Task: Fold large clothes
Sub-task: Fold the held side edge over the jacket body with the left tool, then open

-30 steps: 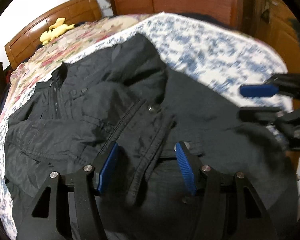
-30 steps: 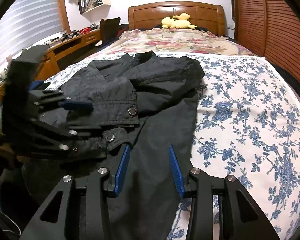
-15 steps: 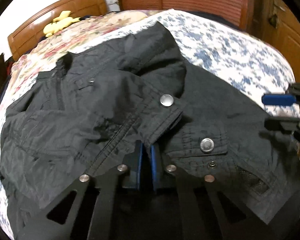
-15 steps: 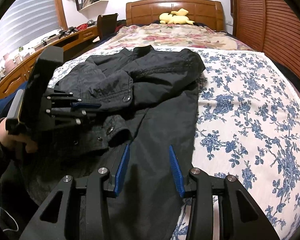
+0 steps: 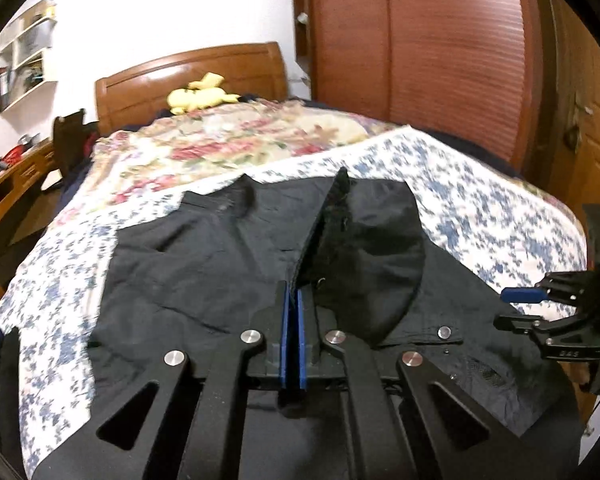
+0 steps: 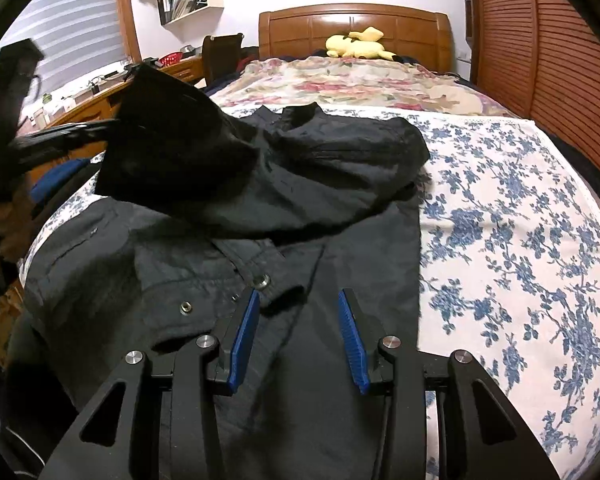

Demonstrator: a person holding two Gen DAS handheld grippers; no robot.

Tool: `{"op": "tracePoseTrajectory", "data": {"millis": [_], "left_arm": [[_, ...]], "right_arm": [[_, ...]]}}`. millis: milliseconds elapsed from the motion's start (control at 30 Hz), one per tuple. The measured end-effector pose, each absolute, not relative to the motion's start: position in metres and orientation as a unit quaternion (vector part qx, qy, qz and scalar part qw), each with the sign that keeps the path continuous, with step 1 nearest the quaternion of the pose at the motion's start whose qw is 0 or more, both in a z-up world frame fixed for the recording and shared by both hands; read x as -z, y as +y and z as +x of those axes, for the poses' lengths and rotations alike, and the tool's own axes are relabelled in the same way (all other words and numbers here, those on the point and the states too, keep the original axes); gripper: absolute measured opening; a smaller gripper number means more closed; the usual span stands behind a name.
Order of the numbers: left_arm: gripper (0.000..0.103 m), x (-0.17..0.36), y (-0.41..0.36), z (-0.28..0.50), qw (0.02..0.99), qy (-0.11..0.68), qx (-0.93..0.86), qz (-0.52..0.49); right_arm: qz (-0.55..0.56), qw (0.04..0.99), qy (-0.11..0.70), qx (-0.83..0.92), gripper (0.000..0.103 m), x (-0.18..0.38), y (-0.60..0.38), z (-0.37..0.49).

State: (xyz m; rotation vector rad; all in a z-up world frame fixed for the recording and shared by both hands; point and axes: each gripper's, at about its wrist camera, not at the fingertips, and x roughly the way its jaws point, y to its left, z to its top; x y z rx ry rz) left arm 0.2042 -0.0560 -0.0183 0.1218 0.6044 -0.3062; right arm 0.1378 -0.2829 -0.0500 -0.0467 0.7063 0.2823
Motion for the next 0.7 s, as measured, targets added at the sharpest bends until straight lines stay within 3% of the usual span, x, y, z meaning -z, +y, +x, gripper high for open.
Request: {"op": "tracePoseTrajectory", "data": {"millis": [267, 700], "left_arm": [[0.004, 0.027, -0.007, 0.170, 0.948, 0.292, 0.123, 0.025], [0.004, 0.088, 0.035, 0.158, 0.934, 0.349, 0.078, -0.002]], "right_arm": [[-0.017, 0.927, 0.347, -0.140, 0.042, 0.055, -0.271, 0.149], [-0.029, 0.921, 0.368, -0.123, 0.042, 0.070, -0.267, 0.176]]}}
